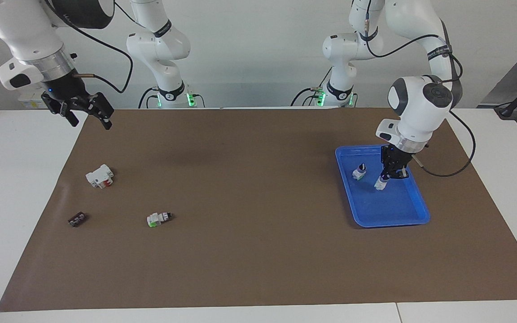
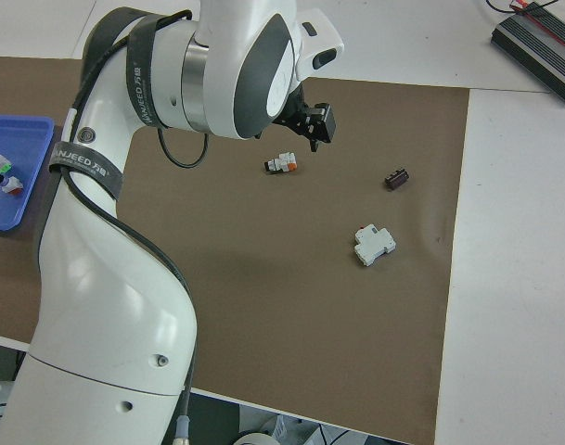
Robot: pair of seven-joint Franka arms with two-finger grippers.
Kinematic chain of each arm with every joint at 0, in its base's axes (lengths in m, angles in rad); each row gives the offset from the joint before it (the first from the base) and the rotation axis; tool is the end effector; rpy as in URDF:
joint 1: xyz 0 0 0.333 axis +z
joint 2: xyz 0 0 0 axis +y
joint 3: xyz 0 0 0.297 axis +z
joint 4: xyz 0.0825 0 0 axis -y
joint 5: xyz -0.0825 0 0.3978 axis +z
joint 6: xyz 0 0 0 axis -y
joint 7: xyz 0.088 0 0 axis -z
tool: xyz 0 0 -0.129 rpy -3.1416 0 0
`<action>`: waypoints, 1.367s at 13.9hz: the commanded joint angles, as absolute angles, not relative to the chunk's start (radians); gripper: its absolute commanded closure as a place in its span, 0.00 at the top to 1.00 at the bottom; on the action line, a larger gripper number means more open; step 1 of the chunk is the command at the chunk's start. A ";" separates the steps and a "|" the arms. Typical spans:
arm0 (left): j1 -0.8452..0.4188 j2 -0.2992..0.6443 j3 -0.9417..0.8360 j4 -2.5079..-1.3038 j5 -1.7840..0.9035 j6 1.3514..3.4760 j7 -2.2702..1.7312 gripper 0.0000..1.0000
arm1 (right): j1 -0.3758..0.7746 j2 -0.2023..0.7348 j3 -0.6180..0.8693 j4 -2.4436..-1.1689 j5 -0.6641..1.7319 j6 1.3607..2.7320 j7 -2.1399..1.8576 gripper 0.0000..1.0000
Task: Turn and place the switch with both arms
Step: 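Turn the switch with the left gripper and set it in the tray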
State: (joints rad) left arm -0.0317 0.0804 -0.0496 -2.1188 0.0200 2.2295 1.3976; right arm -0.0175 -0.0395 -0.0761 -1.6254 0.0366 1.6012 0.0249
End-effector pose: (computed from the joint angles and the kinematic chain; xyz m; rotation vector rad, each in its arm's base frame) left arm 0.5665 -0.0451 0.3291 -2.2879 2.1116 -0.0260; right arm 0.5576 -0.0484 0.5819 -3.0969 0.1849 -0.0256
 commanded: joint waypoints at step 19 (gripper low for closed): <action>-0.072 0.034 -0.052 -2.154 0.038 2.230 1.309 0.98 | -0.028 -0.064 -0.063 -1.643 0.025 1.588 -0.011 1.00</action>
